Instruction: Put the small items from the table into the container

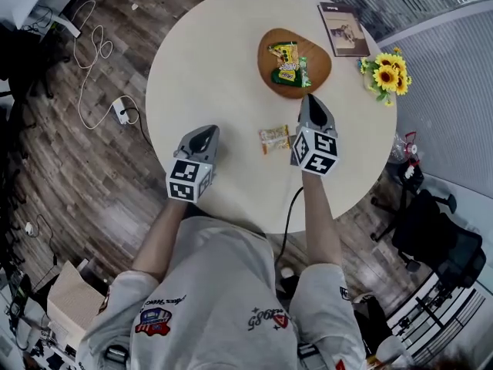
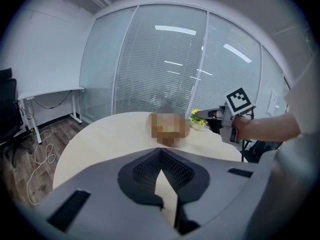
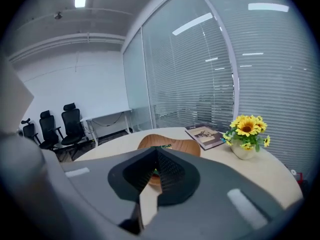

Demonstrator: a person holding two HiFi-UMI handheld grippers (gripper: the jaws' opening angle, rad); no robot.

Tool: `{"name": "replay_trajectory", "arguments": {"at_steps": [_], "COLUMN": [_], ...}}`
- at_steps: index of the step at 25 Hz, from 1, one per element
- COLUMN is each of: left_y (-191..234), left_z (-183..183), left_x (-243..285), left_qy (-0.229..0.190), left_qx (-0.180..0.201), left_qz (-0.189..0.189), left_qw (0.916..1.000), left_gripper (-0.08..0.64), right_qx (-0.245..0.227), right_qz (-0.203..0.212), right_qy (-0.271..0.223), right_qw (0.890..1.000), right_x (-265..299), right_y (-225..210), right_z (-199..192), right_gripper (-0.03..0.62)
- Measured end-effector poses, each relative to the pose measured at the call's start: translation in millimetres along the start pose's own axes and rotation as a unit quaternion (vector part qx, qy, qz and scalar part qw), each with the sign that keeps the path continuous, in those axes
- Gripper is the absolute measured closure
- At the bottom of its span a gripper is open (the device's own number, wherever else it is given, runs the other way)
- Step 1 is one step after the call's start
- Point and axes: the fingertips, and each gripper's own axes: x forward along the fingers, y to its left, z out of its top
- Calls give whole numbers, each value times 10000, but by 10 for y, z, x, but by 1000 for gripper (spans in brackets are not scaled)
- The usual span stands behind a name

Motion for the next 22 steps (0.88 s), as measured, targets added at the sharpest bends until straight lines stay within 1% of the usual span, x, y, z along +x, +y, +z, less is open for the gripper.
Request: {"name": "replay_trajectory", "arguments": {"at_steps": [2,5,9,12,14,16,22], "left_y": [-41,-95,-171,-218,-240,-272,-350], "left_z": [3,-27,-100,-184,-224,-240,-198], "left_x": [-7,-4,-26,-28,-38,-63,-74], "left_qy": [-31,-19,6,97,120,123,98], "left_qx": [16,32,62,94,110,89,167], "left_qz": [-28,-32,-31,-13,6,6,-56], "left_qw": [10000,10000,10000,9999,9999,9999,9998], "left_gripper": [554,554,554,554,554,554,554], "right_qx": [9,-82,-128,24,107,135,116], "right_qz": [50,233,425,478,469,485,499], "right_qy": [-103,-44,238,489,595,635,574], "right_qw": [9999,9997,9987,9977,9971,9967,9970], "right_x": [-225,-516,-825,-990,-1080,-1132,-1115], "right_y": [132,364,631,747,797,833,819], "right_z": [-62,-262,-648,-941,-1067,-1122,-1069], "right_gripper": [591,591,591,591,591,591,591]}}
